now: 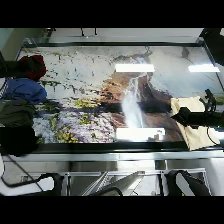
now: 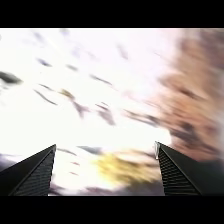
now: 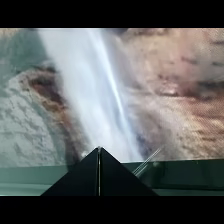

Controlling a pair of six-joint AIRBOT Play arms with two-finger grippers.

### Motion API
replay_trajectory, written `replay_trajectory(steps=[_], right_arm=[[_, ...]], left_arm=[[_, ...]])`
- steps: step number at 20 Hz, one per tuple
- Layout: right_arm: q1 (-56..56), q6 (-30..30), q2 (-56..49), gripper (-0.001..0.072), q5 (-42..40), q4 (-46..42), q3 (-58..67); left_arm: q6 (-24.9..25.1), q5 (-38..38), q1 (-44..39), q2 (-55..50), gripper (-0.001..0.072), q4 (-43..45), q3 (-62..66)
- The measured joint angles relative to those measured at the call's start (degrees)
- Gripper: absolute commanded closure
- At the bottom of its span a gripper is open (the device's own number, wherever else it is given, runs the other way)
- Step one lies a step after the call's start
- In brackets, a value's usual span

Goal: Fold the shirts.

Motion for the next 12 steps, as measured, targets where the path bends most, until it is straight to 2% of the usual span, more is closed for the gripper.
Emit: replay_trajectory(steps=[4, 9, 12], right_arm=[[0.0, 0.0, 0.0, 0.0692, -0.2, 0.0, 0.0], [0.0, -1.4, 0.0, 0.0692, -0.2, 0.0, 0.0], [0.0, -2.0, 0.0, 0.0692, -0.2, 0.0, 0.0]], left_arm=[[0.6, 6.4, 0.9, -22.1, -0.0002, 12.1, 19.0], [1.0, 30.0, 0.9, -37.4, -0.0002, 18.1, 19.1], [1.3, 37.3, 1.0, -44.0, -0.0002, 19.3, 20.7]])
